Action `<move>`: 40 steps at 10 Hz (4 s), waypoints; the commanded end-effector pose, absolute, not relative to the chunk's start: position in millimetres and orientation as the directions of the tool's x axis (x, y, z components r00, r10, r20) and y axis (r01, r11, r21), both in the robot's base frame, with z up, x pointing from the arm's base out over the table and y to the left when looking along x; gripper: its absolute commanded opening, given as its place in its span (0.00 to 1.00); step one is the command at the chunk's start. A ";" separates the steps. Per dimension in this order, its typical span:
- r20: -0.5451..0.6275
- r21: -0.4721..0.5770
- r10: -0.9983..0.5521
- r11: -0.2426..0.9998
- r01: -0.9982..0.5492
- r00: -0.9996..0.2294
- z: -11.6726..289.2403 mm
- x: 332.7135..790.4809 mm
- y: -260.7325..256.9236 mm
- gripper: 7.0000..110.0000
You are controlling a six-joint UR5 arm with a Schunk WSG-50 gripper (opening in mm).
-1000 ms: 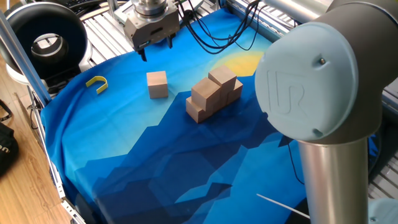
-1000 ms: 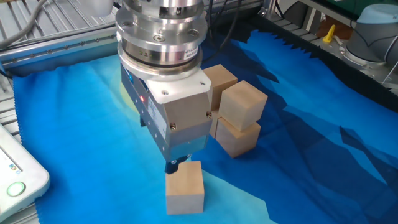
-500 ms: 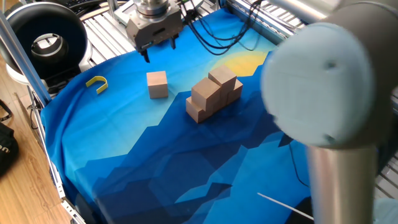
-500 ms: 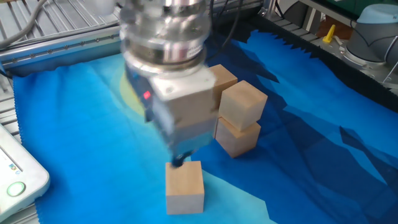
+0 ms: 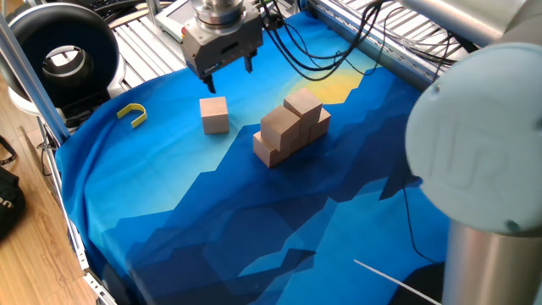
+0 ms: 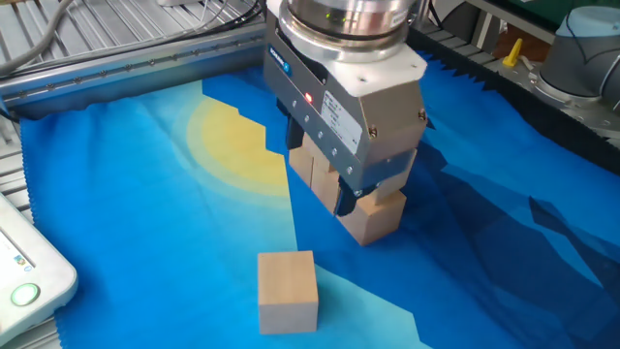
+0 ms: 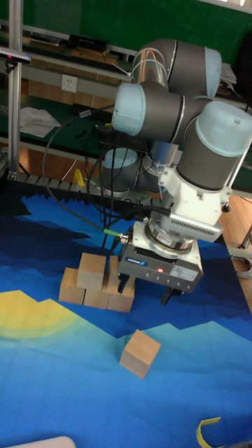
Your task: Stack the blocks into a pyramid shape
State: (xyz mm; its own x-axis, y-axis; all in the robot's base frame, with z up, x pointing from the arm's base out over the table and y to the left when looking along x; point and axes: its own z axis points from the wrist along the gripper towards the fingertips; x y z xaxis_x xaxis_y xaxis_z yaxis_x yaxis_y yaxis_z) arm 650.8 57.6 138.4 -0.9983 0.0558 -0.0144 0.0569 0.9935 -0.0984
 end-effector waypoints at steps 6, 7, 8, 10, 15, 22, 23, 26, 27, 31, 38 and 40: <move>0.026 -0.144 0.048 0.989 0.044 -0.999 132.8 666.2 46.6 1.00; 0.015 -0.169 0.041 0.985 0.038 -0.999 136.2 668.4 44.5 1.00; 0.015 -0.139 0.057 0.989 0.055 -0.998 135.4 667.9 55.2 1.00; 0.003 -0.107 0.068 0.992 0.067 -0.998 134.7 669.9 62.6 0.00; 0.015 0.041 -0.116 0.992 -0.115 -0.993 137.3 664.4 95.8 0.00; 0.047 -0.043 0.026 0.999 0.024 -0.999 139.1 659.3 81.0 0.00; 0.046 -0.048 0.034 0.998 0.032 -0.998 139.2 659.3 79.9 0.00; 0.046 -0.056 0.048 0.997 0.046 -0.998 140.1 656.7 78.8 0.00; 0.059 -0.054 0.046 0.998 0.043 -0.997 139.1 648.3 81.1 0.00; 0.111 -0.045 0.055 0.998 0.050 -0.992 144.5 601.1 95.1 0.00; 0.236 0.075 -0.075 0.995 -0.058 -0.969 81.0 564.0 105.0 0.00; 0.312 0.056 -0.146 0.989 -0.136 -0.939 83.9 541.0 83.6 0.00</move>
State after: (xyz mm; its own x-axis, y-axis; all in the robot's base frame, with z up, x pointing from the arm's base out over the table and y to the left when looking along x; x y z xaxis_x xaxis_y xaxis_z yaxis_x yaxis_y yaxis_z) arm 560.3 97.1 93.9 -0.9647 -0.0804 0.2507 -0.0709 0.9964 0.0466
